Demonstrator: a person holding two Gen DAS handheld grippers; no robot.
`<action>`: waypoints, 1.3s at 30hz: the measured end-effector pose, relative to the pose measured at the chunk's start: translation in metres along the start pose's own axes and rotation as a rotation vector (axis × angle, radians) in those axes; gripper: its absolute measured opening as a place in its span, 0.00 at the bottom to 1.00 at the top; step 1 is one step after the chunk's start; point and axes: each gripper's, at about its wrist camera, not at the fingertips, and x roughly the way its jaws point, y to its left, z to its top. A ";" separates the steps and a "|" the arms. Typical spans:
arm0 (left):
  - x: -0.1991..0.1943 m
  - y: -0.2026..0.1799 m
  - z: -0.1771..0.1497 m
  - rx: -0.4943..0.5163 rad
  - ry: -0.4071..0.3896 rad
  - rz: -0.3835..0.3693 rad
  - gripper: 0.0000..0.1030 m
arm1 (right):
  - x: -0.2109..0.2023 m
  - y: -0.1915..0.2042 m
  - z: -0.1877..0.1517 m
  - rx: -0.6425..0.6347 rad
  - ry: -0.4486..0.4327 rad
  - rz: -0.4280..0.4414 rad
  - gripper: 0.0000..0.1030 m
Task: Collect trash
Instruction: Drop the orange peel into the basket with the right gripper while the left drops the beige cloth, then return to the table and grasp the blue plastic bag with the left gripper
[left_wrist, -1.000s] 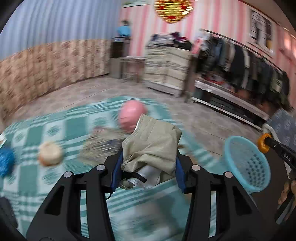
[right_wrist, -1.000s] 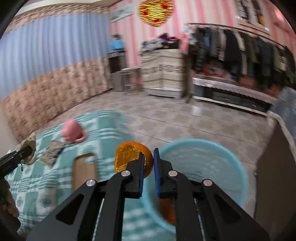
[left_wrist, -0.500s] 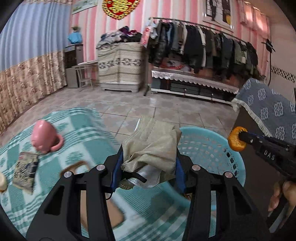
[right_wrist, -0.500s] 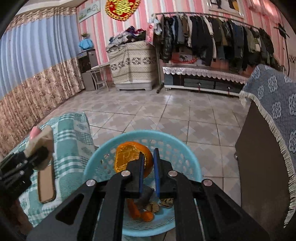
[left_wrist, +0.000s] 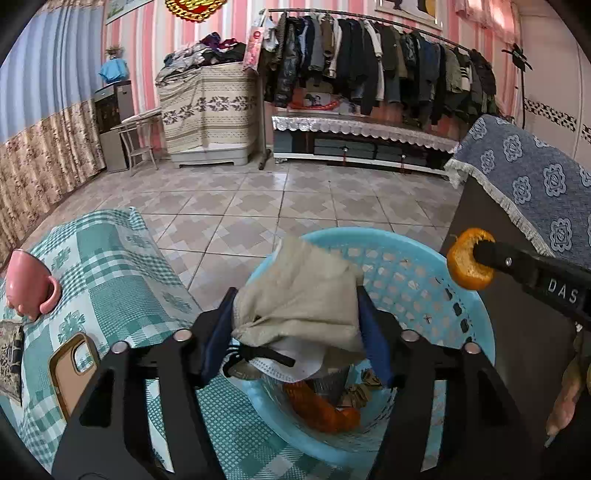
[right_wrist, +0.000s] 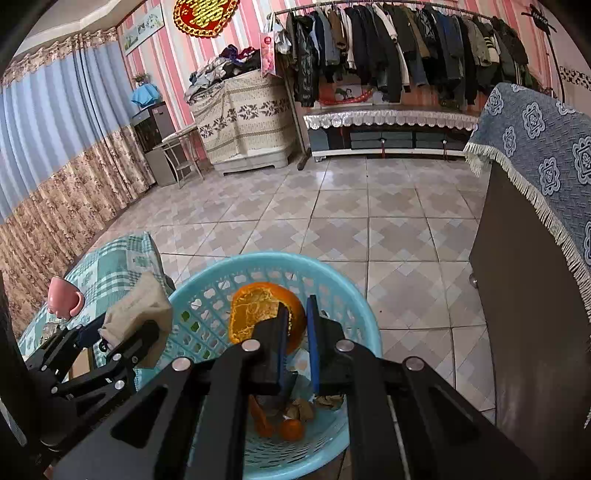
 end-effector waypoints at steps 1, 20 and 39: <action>0.000 0.002 -0.001 -0.007 0.001 0.001 0.66 | 0.000 0.002 -0.001 -0.001 0.003 0.001 0.10; -0.046 0.069 0.006 -0.122 -0.065 0.178 0.92 | 0.031 0.042 -0.010 -0.128 0.129 -0.043 0.27; -0.108 0.134 -0.026 -0.213 -0.082 0.286 0.92 | 0.034 0.073 -0.019 -0.193 0.164 -0.089 0.85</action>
